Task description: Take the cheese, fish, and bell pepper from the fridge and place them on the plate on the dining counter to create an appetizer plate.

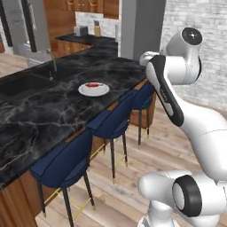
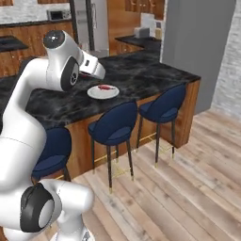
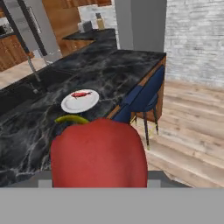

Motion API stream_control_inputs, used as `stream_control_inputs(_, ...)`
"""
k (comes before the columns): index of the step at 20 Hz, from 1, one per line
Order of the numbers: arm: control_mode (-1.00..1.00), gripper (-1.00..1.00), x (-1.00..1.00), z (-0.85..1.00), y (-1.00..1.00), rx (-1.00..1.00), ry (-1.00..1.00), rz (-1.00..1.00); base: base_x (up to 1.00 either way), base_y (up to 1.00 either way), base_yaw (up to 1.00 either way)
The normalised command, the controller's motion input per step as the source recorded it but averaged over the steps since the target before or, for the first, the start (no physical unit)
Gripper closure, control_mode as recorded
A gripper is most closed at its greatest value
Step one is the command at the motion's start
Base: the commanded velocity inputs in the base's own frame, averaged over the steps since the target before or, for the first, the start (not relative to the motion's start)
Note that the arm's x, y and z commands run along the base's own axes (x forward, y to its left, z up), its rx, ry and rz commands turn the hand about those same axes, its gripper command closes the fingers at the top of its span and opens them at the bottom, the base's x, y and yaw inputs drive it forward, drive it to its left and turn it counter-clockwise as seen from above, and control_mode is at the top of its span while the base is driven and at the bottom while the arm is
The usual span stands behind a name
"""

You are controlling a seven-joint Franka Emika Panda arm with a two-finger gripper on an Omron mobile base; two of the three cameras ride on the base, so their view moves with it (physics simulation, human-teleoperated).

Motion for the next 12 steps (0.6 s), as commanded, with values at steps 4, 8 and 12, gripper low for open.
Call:
stream_control_inputs(4, 1.0, 1.0, 0.0, 0.0, 0.0, 0.0, 0.0, 0.0, 0.98, -0.67, 0.59)
stream_control_inputs(8, 1.0, 1.0, 0.0, 0.0, 0.0, 0.0, 0.0, 0.0, 0.88, -0.91, 0.5)
stream_control_inputs(12, 1.0, 1.0, 0.0, 0.0, 0.0, 0.0, 0.0, 0.0, 0.89, -0.82, 0.5)
